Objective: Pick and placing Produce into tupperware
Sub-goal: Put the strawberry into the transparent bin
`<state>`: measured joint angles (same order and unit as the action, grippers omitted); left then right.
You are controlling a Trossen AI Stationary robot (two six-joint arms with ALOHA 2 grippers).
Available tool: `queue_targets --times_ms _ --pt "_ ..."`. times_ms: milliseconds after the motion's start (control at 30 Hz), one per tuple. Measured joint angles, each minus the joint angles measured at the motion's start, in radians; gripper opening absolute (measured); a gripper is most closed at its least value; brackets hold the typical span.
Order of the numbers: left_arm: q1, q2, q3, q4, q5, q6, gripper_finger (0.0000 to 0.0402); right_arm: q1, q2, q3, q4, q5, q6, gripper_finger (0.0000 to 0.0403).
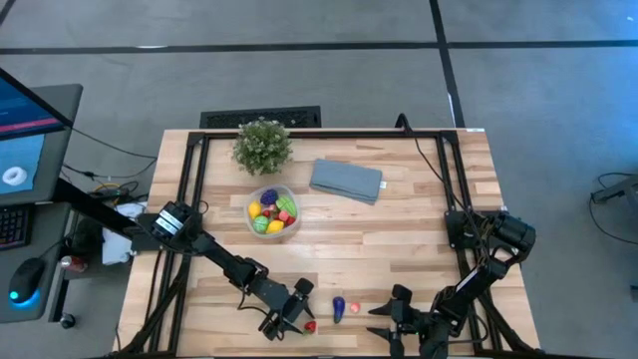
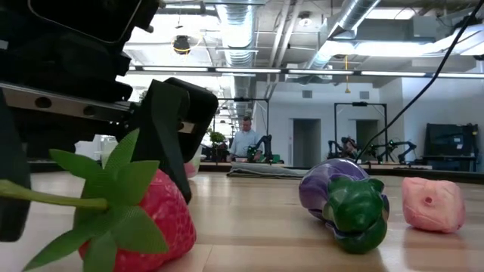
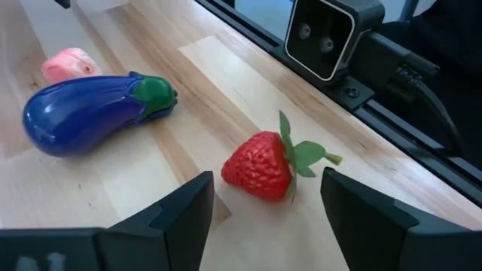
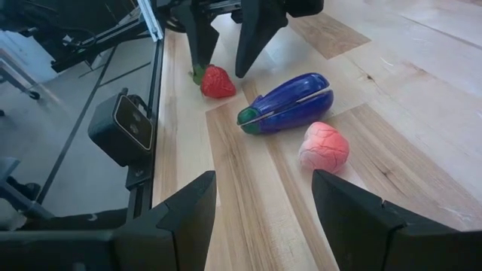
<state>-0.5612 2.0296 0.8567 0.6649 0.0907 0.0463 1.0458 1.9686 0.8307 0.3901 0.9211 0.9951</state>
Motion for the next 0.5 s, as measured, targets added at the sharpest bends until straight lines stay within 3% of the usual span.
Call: queue_targets --times_ms 500 --pt "0.005 0.001 0.019 -0.003 0.001 0.031 0.0245 0.000 0.000 0.000 0.000 0.000 0.000 0.0244"
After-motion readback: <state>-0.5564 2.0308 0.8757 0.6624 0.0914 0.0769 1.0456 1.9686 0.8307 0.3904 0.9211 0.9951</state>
